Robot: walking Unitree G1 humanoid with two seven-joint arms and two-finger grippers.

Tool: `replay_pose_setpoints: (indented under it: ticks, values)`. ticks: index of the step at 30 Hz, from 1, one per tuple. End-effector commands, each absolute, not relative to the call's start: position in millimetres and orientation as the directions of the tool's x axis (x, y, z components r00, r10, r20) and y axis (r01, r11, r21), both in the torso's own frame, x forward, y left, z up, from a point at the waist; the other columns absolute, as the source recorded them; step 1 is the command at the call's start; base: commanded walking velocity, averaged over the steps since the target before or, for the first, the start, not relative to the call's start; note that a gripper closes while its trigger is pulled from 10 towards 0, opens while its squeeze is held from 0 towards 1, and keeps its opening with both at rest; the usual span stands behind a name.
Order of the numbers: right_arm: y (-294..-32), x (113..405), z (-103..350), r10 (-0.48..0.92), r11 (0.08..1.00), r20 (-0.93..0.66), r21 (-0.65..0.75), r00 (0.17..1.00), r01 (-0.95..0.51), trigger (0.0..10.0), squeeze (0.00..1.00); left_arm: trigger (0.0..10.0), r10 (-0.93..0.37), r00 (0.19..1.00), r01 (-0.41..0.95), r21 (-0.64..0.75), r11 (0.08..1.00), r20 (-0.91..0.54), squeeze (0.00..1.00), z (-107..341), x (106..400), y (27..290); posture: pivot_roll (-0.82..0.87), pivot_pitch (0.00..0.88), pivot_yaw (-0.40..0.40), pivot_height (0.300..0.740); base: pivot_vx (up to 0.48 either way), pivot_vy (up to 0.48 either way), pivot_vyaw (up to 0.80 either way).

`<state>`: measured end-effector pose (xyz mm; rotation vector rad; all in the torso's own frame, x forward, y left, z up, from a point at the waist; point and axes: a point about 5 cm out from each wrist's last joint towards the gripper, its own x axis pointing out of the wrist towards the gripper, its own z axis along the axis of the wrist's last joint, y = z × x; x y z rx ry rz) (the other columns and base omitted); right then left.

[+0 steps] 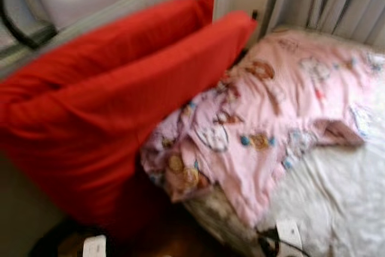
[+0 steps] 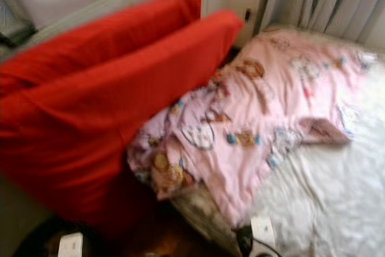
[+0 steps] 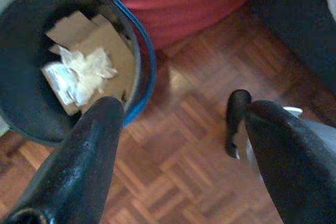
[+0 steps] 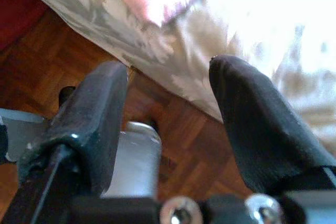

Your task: Clean up the room

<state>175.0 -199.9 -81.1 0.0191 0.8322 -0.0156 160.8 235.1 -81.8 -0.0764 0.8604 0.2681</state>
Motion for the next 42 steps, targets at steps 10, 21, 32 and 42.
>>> replay_pose_setpoints:
  ticks: [10, 21, 32, 42]
  values:
    - [-203.1, 163.5, -86.1, -0.020, 0.999, -0.762, 0.012, 0.647, 0.044, 10.0, 0.00, 10.0, 0.197, 0.600, -0.269, 0.036, 0.963, -0.775, 0.00, -86.8, 149.8, 232.8, -0.07, 0.117, 0.002, 0.740, 0.000, 0.000, 0.00]
    - [-204.1, 163.7, -85.7, -0.024, 0.999, -0.759, 0.012, 0.651, 0.050, 10.0, 0.00, 10.0, 0.189, 0.595, -0.262, 0.033, 0.964, -0.781, 0.00, -87.5, 149.6, 231.5, -0.07, 0.113, -0.002, 0.740, 0.000, 0.000, 0.00]
    - [-203.4, 163.7, -85.7, -0.022, 0.999, -0.758, 0.014, 0.651, 0.050, 10.0, 0.00, 10.0, 0.190, 0.594, -0.264, 0.034, 0.964, -0.782, 0.00, -87.5, 149.3, 232.3, -0.07, 0.120, -0.001, 0.740, 0.000, 0.000, 0.00]
    - [-202.5, 164.3, -85.6, -0.022, 0.999, -0.757, 0.013, 0.653, 0.048, 10.0, 0.00, 10.0, 0.188, 0.597, -0.262, 0.032, 0.965, -0.780, 0.00, -87.0, 150.0, 233.0, -0.07, 0.120, 0.003, 0.740, 0.232, 0.000, 0.00]
